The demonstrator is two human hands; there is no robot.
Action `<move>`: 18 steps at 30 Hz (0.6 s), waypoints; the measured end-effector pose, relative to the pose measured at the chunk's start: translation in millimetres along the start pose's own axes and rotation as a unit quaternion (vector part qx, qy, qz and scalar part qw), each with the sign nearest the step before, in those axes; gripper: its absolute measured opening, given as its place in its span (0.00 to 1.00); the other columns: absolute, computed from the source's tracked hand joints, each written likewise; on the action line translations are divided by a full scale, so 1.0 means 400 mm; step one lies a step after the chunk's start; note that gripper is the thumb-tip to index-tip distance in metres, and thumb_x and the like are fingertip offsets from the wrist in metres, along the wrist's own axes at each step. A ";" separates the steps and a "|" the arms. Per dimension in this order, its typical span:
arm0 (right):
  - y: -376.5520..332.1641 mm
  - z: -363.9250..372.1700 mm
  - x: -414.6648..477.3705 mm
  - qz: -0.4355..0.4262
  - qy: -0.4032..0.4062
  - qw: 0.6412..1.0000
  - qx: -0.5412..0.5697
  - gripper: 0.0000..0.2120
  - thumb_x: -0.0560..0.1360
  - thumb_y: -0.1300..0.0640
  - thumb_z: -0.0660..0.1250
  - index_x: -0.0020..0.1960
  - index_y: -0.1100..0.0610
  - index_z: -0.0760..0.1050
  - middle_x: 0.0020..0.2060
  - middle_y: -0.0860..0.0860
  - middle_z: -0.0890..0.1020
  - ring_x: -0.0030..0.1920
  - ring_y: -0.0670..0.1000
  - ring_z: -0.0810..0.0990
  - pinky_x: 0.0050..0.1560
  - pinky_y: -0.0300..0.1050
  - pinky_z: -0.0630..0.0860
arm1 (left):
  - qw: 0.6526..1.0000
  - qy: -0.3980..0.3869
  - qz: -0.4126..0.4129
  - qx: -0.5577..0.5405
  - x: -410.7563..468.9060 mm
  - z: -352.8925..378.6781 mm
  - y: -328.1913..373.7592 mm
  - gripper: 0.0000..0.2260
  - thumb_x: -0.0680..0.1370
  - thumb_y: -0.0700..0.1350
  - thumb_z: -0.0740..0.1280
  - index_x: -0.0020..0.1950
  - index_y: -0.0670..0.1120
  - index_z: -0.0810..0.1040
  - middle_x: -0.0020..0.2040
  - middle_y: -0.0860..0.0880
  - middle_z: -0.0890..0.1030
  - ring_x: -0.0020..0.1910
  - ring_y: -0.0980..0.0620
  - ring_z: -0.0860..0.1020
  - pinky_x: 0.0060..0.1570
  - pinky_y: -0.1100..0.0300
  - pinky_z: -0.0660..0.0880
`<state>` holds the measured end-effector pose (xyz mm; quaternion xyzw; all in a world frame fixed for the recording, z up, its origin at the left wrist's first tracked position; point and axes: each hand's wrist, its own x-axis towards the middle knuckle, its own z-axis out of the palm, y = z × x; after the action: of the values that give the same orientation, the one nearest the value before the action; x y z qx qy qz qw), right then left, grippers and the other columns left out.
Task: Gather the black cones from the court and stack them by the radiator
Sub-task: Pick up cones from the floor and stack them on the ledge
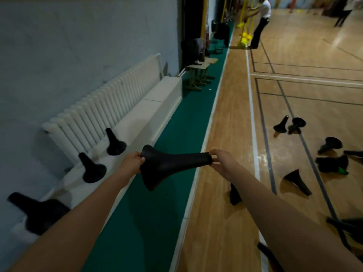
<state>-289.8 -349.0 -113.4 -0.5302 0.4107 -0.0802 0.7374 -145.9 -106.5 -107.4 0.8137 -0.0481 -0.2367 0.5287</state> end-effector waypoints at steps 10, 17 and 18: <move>0.066 0.402 0.004 0.010 -0.077 0.995 -0.060 0.08 0.76 0.63 0.62 0.55 0.61 0.72 0.52 0.56 0.73 0.46 0.51 0.74 0.44 0.42 0.74 | 0.995 0.086 -0.032 -0.041 -0.012 -0.381 -0.148 0.08 0.81 0.37 0.58 0.57 0.43 0.73 0.52 0.41 0.77 0.52 0.44 0.76 0.50 0.53 0.75; 0.114 0.657 0.018 0.038 -0.159 0.981 -0.103 0.04 0.75 0.65 0.61 0.50 0.62 0.72 0.50 0.57 0.74 0.44 0.51 0.75 0.54 0.47 0.75 | 0.980 0.171 -0.083 -0.063 -0.061 -0.572 -0.258 0.06 0.81 0.36 0.58 0.52 0.41 0.74 0.39 0.43 0.75 0.35 0.51 0.73 0.32 0.62 0.72; 0.115 0.690 0.020 0.040 -0.171 0.978 -0.110 0.05 0.75 0.65 0.61 0.50 0.62 0.72 0.50 0.57 0.74 0.44 0.52 0.75 0.51 0.46 0.75 | 0.977 0.182 -0.091 -0.065 -0.066 -0.594 -0.270 0.06 0.81 0.36 0.58 0.50 0.41 0.74 0.37 0.44 0.74 0.34 0.51 0.73 0.30 0.63 0.71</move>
<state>-108.5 -136.5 -128.8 -0.5973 0.3054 0.0872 0.7365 -84.4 148.3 -115.9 0.8079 0.1387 -0.1344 0.5568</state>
